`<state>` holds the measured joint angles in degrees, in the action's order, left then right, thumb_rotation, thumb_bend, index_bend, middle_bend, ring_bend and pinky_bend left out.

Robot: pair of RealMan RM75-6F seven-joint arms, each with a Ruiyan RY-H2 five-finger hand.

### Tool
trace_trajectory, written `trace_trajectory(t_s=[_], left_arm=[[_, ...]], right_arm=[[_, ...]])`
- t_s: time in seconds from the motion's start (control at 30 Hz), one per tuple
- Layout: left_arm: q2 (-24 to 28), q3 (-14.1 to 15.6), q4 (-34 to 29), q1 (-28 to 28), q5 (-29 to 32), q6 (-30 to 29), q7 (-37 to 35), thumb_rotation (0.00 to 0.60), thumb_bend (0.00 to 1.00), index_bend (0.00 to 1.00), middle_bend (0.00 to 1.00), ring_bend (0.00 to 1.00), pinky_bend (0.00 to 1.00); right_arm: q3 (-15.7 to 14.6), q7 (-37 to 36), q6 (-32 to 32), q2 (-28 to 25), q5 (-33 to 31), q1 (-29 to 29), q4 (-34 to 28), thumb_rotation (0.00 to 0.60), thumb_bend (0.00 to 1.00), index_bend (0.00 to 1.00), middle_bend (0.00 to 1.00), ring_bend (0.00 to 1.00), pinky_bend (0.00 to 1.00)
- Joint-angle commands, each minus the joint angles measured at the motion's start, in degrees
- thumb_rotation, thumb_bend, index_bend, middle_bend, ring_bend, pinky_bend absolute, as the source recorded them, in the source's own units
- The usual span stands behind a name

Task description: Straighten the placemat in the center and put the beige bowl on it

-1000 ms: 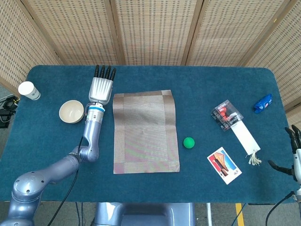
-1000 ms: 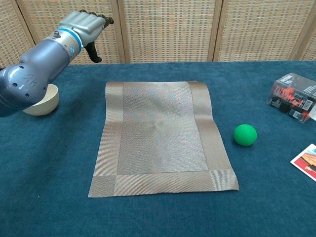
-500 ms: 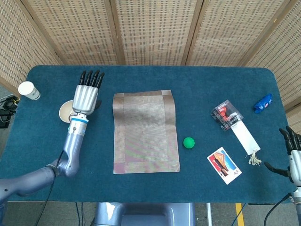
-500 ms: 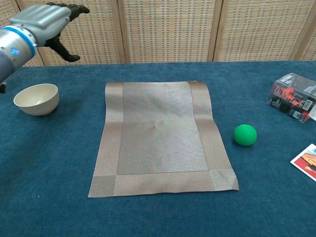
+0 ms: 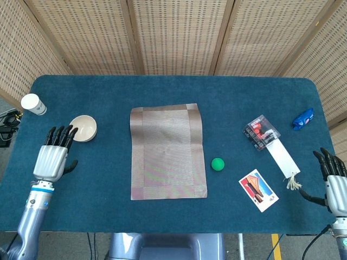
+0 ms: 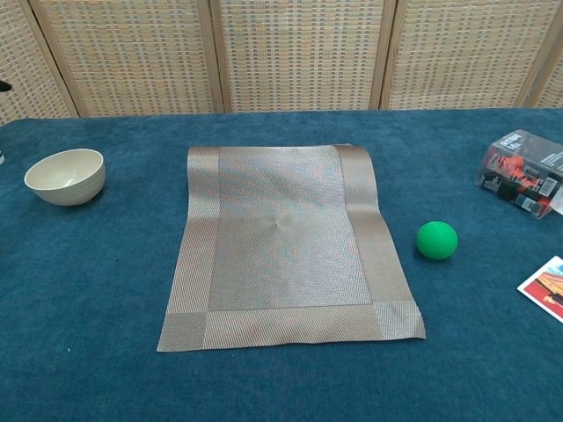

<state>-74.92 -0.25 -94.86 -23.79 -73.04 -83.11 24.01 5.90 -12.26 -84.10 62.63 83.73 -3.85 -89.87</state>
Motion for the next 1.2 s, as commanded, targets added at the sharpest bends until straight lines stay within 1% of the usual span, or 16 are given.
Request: trace_trajectory(t_s=[0.03,0.13,0.23,0.37,0.47,0.6,0.73,0.93,1.2], left_arm=[[2.3,2.8,-0.8,3.8,-3.9,-3.7,-2.5,0.6,0.27,0.0,0.0,0.0,0.0],[3.1,3.9,-0.3,6.5,-6.3,-6.8,-4.7,0.6,0.27,0.0,0.0,0.0,0.0],[3.7,4.6,0.7,8.1,-8.5,-8.0,-6.4,0.6,0.27,0.0,0.0,0.0,0.0],[4.1,4.4,1.1,9.1,-9.3,-7.9,-7.4,0.6,0.27,0.0,0.0,0.0,0.0],[4.4,3.9,1.3,9.7,-9.6,-7.9,-8.1,0.6,0.27,0.0,0.0,0.0,0.0],[4.6,2.9,1.4,10.1,-9.7,-7.3,-8.9,0.6,0.27,0.0,0.0,0.0,0.0],[4.2,2.0,2.0,10.3,-9.6,-6.4,-9.0,0.6,0.27,0.0,0.0,0.0,0.0],[4.1,1.1,2.4,10.7,-9.3,-5.3,-9.3,0.6,0.27,0.0,0.0,0.0,0.0],[4.1,0.1,2.9,11.0,-8.9,-3.9,-10.0,0.6,0.27,0.0,0.0,0.0,0.0]], right_arm=[[-0.3,0.3,-0.5,0.1,0.7,0.1,-0.2,0.6,0.04,0.09,0.0,0.0,0.0],[-0.9,1.2,-1.0,0.4,2.0,0.2,-0.4,0.6,0.04,0.09,0.0,0.0,0.0],[-1.5,2.5,-1.5,0.8,3.5,0.2,-0.8,0.6,0.04,0.09,0.0,0.0,0.0],[-2.5,3.2,-1.9,1.4,6.8,-0.5,-0.1,0.6,0.04,0.1,0.0,0.0,0.0],[-3.7,2.0,-1.8,2.8,10.9,-1.8,3.6,0.6,0.04,0.13,0.0,0.0,0.0],[-5.4,1.5,-1.2,4.9,16.7,-4.3,8.5,0.6,0.04,0.19,0.0,0.0,0.0],[-6.1,3.2,0.0,6.8,19.3,-6.4,8.1,0.6,0.04,0.21,0.0,0.0,0.0],[-6.6,5.6,5.8,10.1,19.3,-9.9,5.1,0.6,0.04,0.21,0.0,0.0,0.0],[-6.4,7.4,10.8,15.7,17.4,-12.9,5.5,0.6,0.04,0.21,0.0,0.0,0.0]])
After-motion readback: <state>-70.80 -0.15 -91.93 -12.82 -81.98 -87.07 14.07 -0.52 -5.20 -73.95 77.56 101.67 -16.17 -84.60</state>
